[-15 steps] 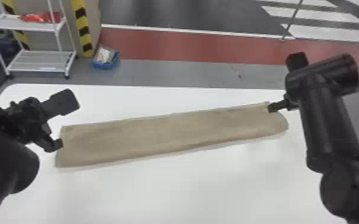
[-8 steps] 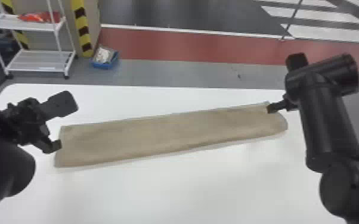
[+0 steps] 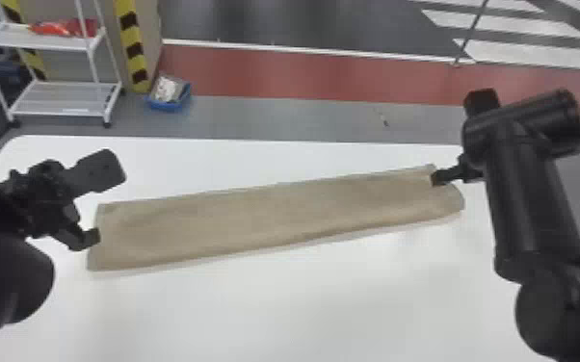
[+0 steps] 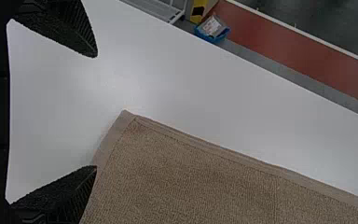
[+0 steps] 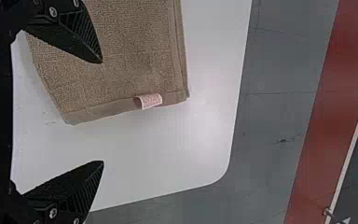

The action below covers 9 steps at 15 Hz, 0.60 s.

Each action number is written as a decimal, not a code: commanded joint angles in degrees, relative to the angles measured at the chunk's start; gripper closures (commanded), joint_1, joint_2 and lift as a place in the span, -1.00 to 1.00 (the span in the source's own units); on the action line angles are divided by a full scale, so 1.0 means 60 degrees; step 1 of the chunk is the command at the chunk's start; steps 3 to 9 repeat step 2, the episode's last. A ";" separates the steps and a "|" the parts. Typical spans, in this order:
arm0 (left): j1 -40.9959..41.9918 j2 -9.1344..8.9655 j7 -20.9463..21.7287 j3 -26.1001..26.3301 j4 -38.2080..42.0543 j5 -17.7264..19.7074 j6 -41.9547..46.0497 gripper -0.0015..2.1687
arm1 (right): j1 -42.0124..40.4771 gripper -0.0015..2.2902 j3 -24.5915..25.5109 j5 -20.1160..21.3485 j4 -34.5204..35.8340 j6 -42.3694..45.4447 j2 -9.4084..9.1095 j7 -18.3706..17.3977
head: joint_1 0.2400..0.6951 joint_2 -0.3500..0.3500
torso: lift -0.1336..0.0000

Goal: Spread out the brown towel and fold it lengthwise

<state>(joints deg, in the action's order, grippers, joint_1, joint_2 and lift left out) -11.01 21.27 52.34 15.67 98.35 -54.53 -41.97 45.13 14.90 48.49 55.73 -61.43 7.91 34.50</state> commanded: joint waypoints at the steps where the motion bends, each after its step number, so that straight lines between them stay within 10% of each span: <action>1: 0.0063 0.0000 0.0021 -0.0004 0.0087 -0.0009 0.0000 -0.98 | -0.0081 -0.88 -0.0007 -0.0039 0.0203 -0.0185 0.0000 0.0081 | 1.00 -0.43 | -0.86; 9: 0.0063 0.0000 0.0036 -0.0004 0.0116 -0.0009 0.0000 -0.98 | -0.0125 -0.88 -0.0007 -0.0039 0.0262 -0.0302 0.0000 0.0110 | 1.00 -0.43 | -0.86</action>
